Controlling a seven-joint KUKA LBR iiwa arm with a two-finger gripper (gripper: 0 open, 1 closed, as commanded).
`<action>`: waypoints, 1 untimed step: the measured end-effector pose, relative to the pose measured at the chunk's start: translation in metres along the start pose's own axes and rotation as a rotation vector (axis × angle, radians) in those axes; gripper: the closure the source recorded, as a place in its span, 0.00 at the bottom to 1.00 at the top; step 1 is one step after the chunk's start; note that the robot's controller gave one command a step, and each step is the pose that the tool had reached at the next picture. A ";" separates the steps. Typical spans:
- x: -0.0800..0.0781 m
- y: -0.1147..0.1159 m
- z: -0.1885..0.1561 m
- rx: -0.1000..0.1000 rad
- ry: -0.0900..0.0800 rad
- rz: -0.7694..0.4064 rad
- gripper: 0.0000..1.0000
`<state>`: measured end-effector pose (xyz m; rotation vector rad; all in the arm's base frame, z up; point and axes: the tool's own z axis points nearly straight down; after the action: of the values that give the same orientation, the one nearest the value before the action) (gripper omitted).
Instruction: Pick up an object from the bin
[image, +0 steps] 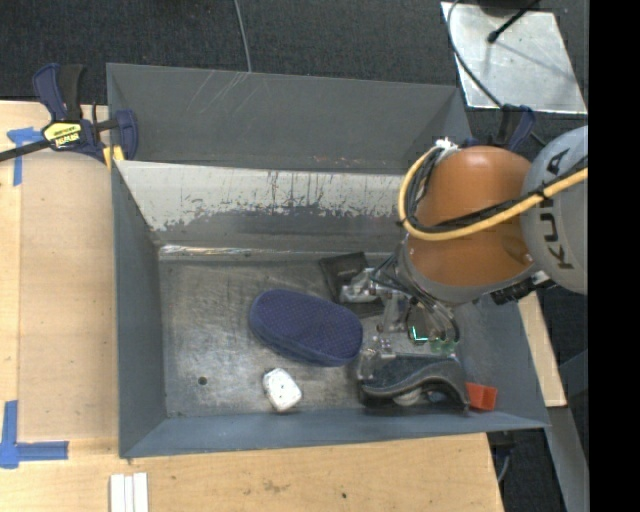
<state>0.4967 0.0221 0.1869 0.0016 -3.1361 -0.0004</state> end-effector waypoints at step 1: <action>-0.047 0.003 0.115 -0.001 -0.010 0.048 0.00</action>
Offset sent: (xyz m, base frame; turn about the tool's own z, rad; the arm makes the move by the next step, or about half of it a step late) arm 0.0442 0.0038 -0.1169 0.0475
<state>0.5433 0.0253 0.0715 -0.0741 -3.1451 -0.0017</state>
